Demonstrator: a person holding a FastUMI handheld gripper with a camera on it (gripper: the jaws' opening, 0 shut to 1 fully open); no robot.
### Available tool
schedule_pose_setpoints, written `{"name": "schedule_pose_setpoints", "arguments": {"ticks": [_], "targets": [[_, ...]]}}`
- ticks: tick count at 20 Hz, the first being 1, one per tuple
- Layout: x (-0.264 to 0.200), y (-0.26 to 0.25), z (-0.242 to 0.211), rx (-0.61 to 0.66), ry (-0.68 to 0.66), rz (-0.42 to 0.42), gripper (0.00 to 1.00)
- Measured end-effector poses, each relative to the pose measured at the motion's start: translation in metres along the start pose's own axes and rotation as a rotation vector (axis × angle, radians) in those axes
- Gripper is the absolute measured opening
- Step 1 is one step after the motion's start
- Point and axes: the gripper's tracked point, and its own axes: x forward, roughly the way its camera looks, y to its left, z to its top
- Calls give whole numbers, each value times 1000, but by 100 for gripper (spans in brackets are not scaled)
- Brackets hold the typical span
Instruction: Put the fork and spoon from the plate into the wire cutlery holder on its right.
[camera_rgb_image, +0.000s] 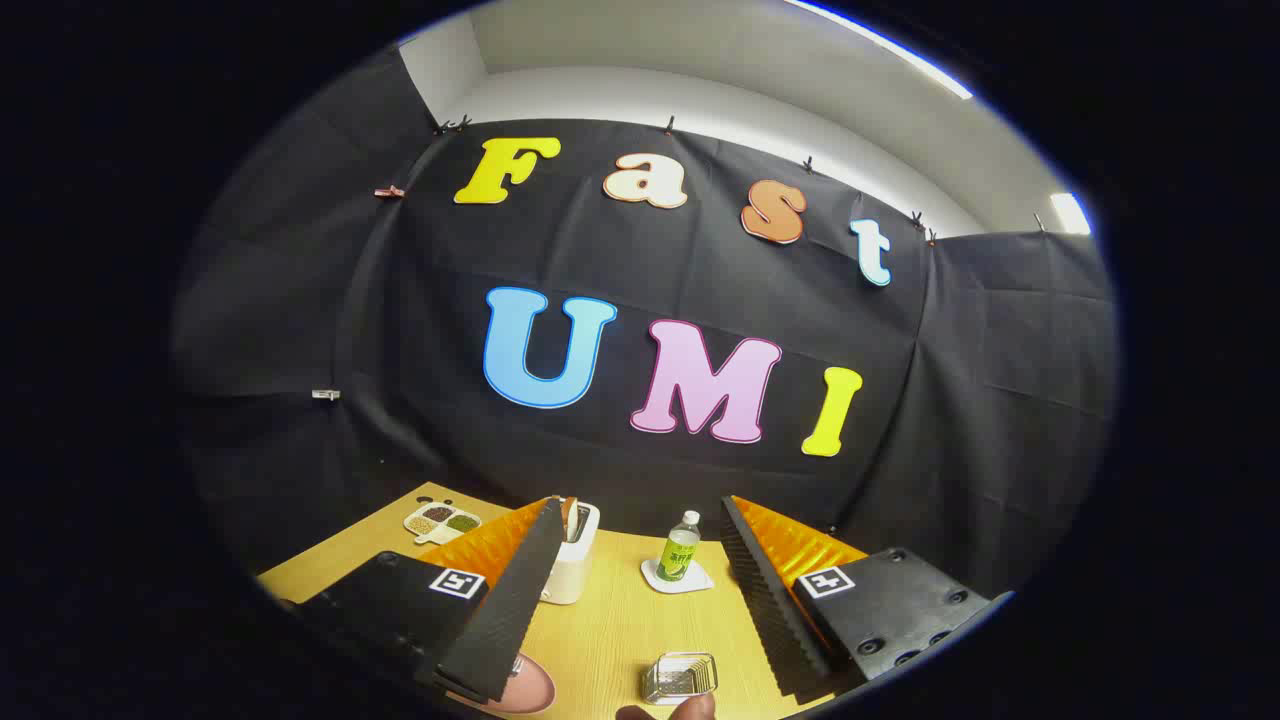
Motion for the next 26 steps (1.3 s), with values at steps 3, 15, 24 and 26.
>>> {"name": "schedule_pose_setpoints", "arguments": {"ticks": [3, 15, 24, 26], "targets": [[-1, 1, 0, -2, -1, 1, 97], [6, 12, -2, -7, 10, 40, 97], [-16, 92, -102, 57, 470, 351, 97], [-39, 107, -139, 77, 678, 409, 96]]}}
